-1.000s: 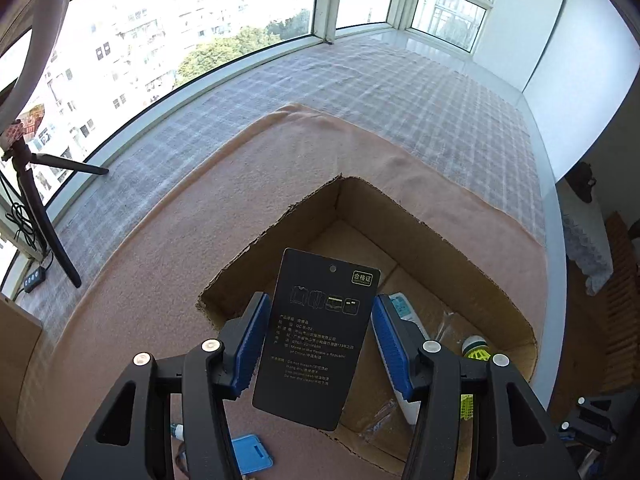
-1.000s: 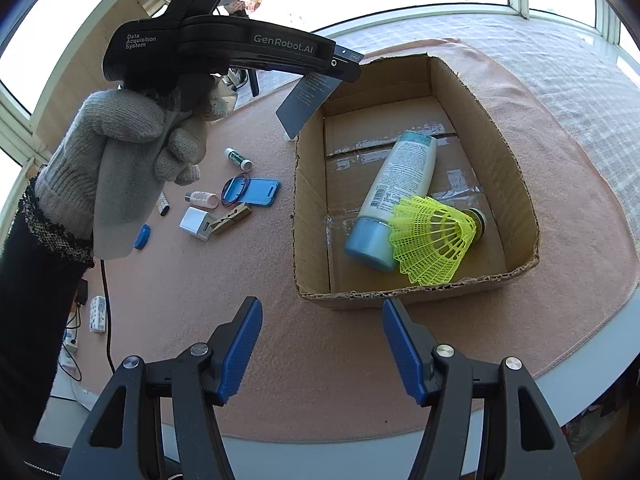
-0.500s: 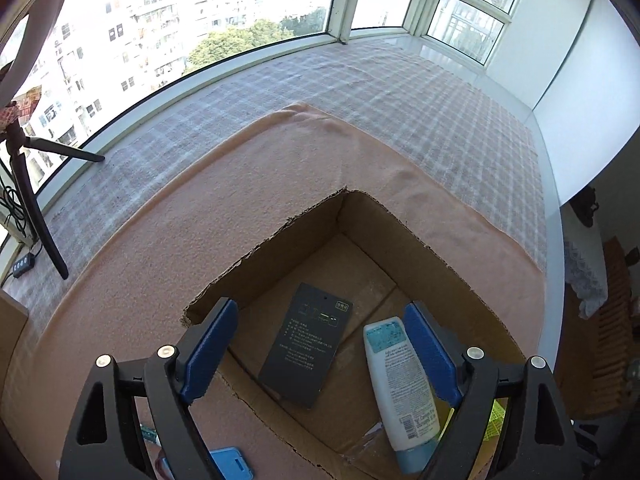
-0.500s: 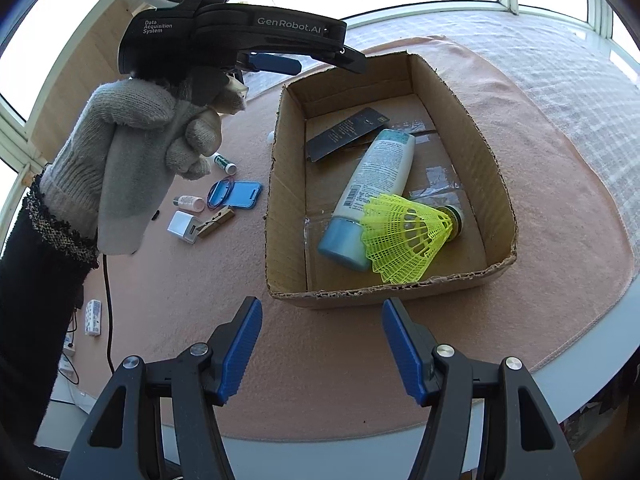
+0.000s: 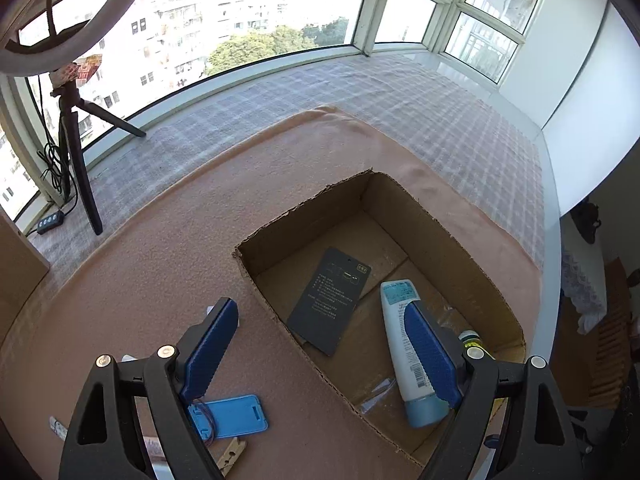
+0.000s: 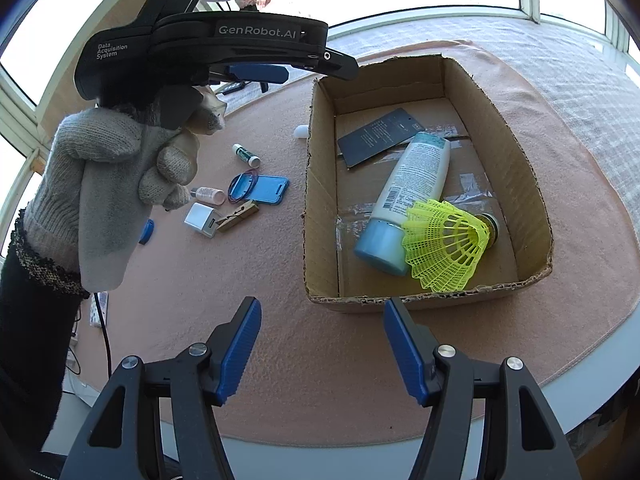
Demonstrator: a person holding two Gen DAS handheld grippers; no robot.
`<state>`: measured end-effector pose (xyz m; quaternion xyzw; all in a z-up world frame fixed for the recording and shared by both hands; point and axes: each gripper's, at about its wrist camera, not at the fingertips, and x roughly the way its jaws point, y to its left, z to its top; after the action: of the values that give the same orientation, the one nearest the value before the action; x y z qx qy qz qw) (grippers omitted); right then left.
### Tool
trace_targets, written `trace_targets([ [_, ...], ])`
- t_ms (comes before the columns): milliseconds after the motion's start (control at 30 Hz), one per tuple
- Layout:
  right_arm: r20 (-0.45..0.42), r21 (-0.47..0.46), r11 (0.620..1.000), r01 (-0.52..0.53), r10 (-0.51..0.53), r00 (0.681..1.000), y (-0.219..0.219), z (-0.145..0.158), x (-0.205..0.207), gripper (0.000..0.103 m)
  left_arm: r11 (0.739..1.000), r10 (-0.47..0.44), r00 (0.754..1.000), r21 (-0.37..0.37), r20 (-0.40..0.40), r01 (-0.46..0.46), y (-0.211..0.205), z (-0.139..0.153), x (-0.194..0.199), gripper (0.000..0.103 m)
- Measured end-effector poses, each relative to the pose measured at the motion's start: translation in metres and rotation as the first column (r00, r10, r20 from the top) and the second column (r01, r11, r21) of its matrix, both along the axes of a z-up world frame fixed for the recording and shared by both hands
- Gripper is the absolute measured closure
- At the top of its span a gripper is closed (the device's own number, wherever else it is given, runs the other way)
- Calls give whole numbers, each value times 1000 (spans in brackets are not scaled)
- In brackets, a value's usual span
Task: Organize objects
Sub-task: 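Carry the black card with the left tool into the box and open, then move the left tool to the blue tape measure while the right tool approaches the clothespin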
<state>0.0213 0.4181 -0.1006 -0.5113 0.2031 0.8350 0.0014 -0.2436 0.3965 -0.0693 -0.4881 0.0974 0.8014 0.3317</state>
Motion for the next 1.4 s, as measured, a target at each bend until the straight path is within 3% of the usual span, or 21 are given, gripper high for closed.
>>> trace_targets([
  [300, -11, 5, 996, -89, 89, 996, -33, 3, -22, 43, 985, 175, 984, -11, -25, -175, -110, 4, 25, 15],
  [667, -26, 40, 981, -188, 189, 982, -72, 9, -60, 43, 905, 423, 906, -38, -20, -424, -259, -9, 62, 15],
  [867, -10, 66, 975, -211, 213, 977, -86, 2, -91, 43, 866, 496, 868, -75, -3, -495, -308, -26, 75, 15],
  [1100, 15, 15, 974, -224, 224, 975, -90, -12, -139, 44, 835, 547, 837, -91, 24, -543, -343, -42, 81, 15],
  [1300, 74, -73, 973, -221, 226, 971, -87, -33, -179, 67, 808, 586, 809, -92, 36, -581, -366, -49, 78, 15],
  [1400, 107, -113, 968, -223, 235, 966, -87, -45, -192, 71, 803, 593, 804, -93, 42, -588, -372, -52, 78, 15],
])
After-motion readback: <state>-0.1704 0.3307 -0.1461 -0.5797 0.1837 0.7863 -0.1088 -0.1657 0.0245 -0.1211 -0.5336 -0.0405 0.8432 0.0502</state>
